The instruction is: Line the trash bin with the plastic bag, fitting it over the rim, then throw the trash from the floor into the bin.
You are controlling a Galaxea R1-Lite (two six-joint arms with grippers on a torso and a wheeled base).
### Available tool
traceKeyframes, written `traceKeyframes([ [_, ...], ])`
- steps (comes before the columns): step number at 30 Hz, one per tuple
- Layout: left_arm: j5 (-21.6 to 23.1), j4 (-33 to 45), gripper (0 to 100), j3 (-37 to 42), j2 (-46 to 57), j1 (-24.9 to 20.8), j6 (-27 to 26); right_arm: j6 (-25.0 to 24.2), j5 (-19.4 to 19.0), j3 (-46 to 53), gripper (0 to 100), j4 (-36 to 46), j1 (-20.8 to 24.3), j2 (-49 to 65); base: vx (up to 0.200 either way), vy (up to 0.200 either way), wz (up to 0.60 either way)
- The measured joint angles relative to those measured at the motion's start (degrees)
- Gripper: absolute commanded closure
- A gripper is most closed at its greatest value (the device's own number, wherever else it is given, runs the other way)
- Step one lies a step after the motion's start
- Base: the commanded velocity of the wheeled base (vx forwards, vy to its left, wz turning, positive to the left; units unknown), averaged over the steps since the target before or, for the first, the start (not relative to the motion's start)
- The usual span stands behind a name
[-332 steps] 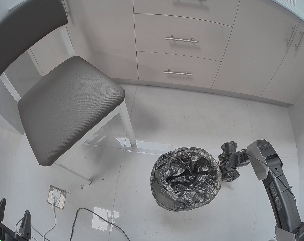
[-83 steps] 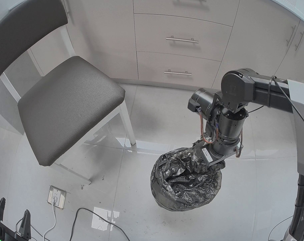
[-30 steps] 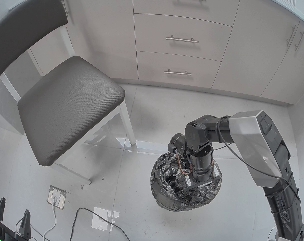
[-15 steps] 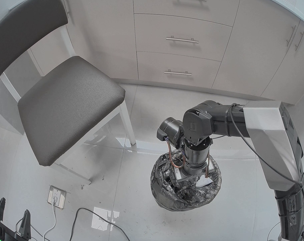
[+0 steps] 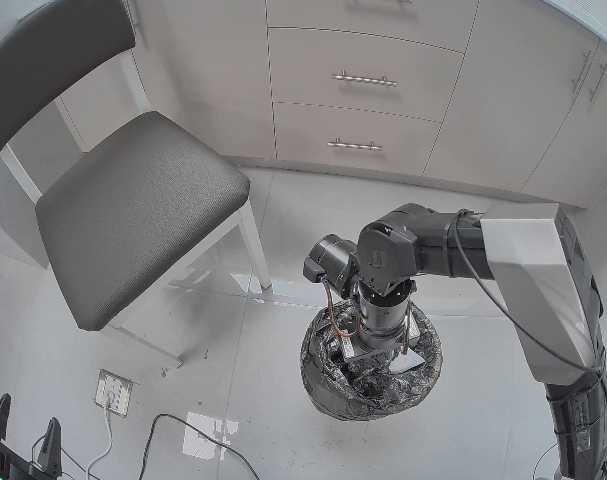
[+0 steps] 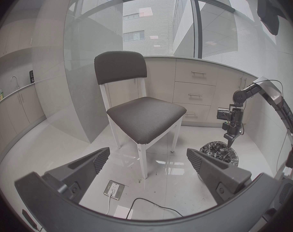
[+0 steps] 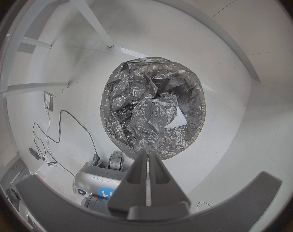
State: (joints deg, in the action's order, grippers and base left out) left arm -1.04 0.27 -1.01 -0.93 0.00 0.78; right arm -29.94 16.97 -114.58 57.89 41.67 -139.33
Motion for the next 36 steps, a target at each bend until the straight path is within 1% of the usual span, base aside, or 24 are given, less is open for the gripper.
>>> traceKeyframes([
  [4, 0.0, 0.0, 0, 0.0, 0.0, 0.0, 0.0, 0.1, 0.0, 0.0, 100, -0.5, 0.1, -1.9, 0.000, 0.000, 0.00],
  [7, 0.0, 0.0, 0, 0.0, 0.0, 0.0, 0.0, 0.0, 0.1, 0.0, 100, -2.4, 0.0, -3.5, 0.000, 0.000, 0.00],
  [13, 0.0, 0.0, 0, 0.0, 0.0, 0.0, 0.0, 0.2, 1.1, 0.0, 100, -4.4, -1.0, -6.2, 0.000, 0.000, 0.00],
  [18, 0.0, 0.0, 0, 0.0, 0.0, 0.0, 0.0, 0.3, 1.6, 0.0, 100, -8.5, -2.1, -8.3, 0.000, 0.000, 0.00],
  [23, 0.0, 0.0, 0, 0.0, 0.0, 0.0, 0.0, 0.2, 3.1, 0.0, 100, -12.2, -4.0, -10.4, 0.000, 0.000, 0.00],
  [36, 0.0, 0.0, 0, 0.0, 0.0, 0.0, 0.0, 0.1, 4.3, 0.0, 100, -14.3, -7.4, -13.3, 0.000, 0.000, 0.00],
])
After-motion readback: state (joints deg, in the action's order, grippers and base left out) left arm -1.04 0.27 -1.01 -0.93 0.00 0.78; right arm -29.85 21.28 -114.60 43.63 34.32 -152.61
